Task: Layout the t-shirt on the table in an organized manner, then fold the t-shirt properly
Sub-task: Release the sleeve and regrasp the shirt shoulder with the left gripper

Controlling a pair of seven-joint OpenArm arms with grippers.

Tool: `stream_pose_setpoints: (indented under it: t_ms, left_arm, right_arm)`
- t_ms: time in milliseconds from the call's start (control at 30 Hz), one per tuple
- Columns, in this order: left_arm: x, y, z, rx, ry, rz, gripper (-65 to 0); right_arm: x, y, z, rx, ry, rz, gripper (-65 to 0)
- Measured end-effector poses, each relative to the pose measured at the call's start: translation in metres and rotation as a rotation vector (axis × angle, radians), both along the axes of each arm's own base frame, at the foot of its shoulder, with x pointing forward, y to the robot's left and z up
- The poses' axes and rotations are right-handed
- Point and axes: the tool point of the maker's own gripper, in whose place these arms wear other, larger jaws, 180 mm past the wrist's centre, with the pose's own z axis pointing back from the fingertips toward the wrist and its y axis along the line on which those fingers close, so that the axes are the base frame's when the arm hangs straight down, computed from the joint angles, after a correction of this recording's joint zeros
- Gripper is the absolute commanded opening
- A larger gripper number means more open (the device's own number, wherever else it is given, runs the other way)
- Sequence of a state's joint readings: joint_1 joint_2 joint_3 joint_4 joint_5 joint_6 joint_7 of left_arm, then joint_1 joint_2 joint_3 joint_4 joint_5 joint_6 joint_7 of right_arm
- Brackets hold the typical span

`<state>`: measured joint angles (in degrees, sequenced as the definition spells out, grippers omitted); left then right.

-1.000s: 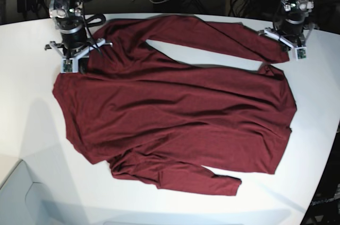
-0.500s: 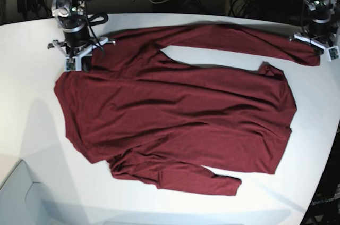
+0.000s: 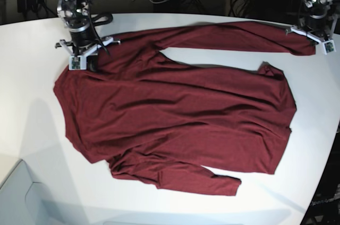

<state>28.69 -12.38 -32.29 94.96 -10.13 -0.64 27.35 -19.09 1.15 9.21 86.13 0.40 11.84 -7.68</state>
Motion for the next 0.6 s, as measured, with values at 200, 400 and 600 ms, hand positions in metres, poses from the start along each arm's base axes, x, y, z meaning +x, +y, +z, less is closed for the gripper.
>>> stream_pose_setpoints:
  t_ms: [200,400,600]
  left_arm:
    - [0.004,-0.013,-0.005,-0.015,0.006,-0.033,-64.6]
    - [0.006,-0.012,-0.003,-0.016,-0.001,-0.031,-64.4]
    - [0.018,-0.010,0.005,-0.008,-0.035,-0.032,-52.1]
  right_arm:
    - [-0.007,-0.013,-0.001,-0.010,0.007,-0.029,-65.0]
    - [-0.012,-0.024,-0.001,-0.024,0.006,-0.052,-65.0]
    - [-0.011,-0.023,-0.001,-0.024,0.007,-0.050,-65.0]
